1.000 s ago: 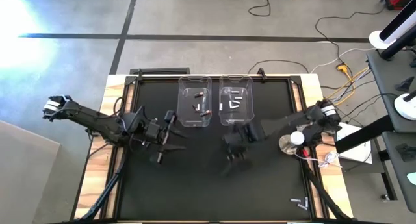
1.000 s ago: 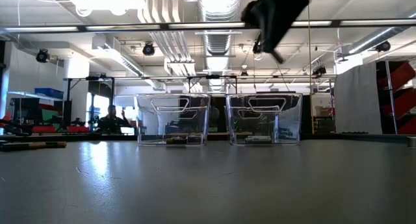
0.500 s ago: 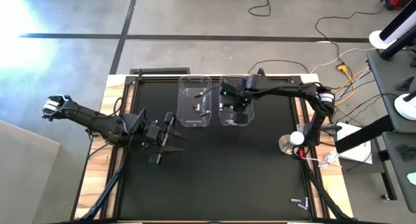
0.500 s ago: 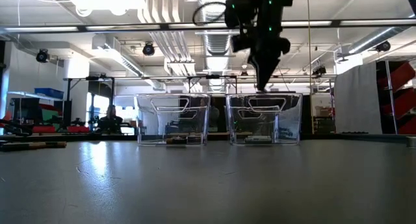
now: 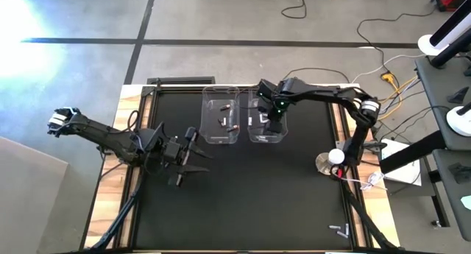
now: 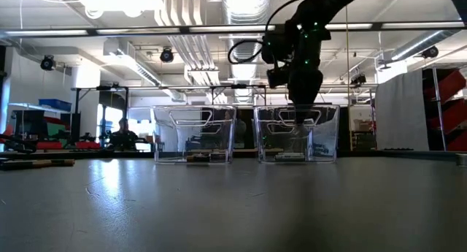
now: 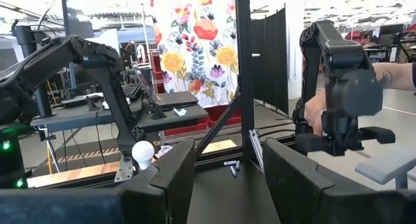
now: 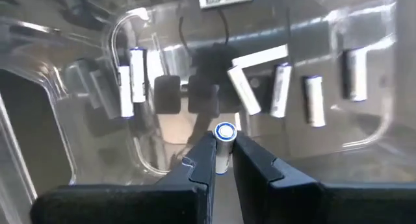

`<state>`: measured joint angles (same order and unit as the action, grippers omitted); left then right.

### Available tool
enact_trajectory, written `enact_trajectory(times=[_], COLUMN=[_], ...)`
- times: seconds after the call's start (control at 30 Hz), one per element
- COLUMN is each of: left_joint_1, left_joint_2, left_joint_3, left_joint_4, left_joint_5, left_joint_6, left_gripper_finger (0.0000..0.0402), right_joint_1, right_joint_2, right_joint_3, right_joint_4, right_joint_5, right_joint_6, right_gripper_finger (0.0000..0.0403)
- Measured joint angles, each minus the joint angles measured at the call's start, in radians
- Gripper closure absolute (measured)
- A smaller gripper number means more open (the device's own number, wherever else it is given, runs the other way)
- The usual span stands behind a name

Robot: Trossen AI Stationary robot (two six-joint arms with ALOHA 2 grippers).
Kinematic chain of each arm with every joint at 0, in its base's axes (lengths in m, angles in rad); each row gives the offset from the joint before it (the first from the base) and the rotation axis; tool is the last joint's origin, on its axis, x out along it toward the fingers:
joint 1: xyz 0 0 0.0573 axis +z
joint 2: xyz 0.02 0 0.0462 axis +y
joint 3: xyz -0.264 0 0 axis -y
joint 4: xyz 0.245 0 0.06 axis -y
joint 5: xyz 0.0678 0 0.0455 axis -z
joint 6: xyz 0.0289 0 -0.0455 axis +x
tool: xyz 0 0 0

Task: Sort batteries
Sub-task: Put the white battery into the right transparent bin, then adjust the right transparent bin

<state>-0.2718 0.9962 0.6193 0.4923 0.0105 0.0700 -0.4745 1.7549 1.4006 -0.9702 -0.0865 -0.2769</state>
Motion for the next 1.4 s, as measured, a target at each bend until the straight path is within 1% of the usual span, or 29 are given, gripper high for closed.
enact_trajectory(times=[0.23, 0.4, 0.6, 0.7, 0.9, 1.13, 1.4], left_joint_1=[0.0, -0.002, -0.002, -0.002, -0.002, -0.002, -0.002], left_joint_2=[0.0, 0.0, 0.0, 0.0, 0.0, 0.0, 0.0], left_joint_3=[0.0, 0.0, 0.0, 0.0, 0.0, 0.0, 0.0], left_joint_4=[0.002, -0.005, -0.014, -0.016, -0.016, -0.016, -0.016], left_joint_5=[0.0, 0.0, 0.0, -0.001, 0.0, 0.0, 0.0], left_joint_6=[0.0, -0.003, -0.003, -0.003, -0.004, -0.003, -0.004], left_gripper_finger=[0.0242, 0.0242, 0.0242, 0.0242, 0.0242, 0.0242, 0.0242], right_joint_1=[-0.026, -0.066, -0.079, -0.078, -0.078, -0.06, -0.02], right_joint_2=[0.139, 0.213, 0.275, 0.305, 0.322, 0.296, 0.243], right_joint_3=[0.064, 0.106, 0.145, 0.147, 0.148, 0.145, 0.145], right_joint_4=[-0.087, -0.099, -0.136, -0.147, -0.146, -0.129, -0.121], right_joint_5=[-0.032, -0.121, -0.113, -0.127, -0.123, -0.066, -0.064], right_joint_6=[0.076, 0.125, 0.132, 0.135, 0.145, 0.115, 0.102], right_gripper_finger=[0.0369, 0.0369, 0.0369, 0.0369, 0.0365, 0.0323, 0.0284])
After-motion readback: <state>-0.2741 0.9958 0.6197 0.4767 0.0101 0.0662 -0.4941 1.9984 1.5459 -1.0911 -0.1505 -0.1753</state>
